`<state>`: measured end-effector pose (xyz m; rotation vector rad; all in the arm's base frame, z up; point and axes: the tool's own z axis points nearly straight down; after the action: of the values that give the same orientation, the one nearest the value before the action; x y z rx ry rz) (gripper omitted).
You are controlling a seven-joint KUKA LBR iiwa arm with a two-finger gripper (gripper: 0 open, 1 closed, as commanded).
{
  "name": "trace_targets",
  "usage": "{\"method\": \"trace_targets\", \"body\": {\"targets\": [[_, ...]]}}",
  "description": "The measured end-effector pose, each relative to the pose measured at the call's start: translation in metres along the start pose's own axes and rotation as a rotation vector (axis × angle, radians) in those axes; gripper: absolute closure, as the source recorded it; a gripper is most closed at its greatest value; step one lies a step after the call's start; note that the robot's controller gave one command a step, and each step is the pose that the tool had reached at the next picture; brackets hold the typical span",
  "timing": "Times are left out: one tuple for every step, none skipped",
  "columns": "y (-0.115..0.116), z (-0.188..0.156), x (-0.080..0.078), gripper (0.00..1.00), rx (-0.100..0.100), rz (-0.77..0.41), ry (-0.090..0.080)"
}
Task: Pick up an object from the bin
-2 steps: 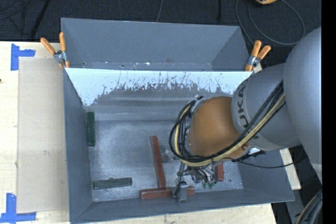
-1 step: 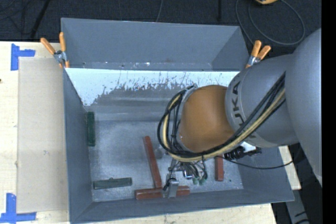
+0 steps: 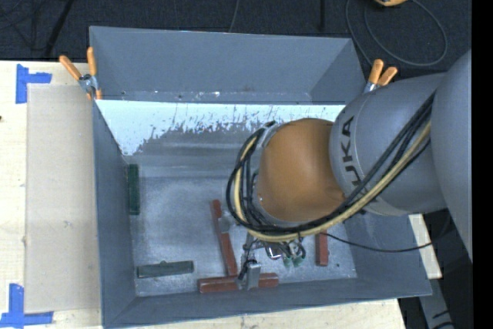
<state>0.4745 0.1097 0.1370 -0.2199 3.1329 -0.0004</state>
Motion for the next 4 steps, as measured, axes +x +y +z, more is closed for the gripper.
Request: {"method": "trace_targets", "body": {"targets": [[0.031,0.014,-0.005,0.00,-0.001,-0.201,0.001],[0.021,0.067,-0.004,1.00,0.001,0.135,0.005],[0.021,0.067,-0.004,1.00,0.001,0.135,0.005],[0.018,0.026,-0.003,1.00,0.001,0.137,0.011]]}}
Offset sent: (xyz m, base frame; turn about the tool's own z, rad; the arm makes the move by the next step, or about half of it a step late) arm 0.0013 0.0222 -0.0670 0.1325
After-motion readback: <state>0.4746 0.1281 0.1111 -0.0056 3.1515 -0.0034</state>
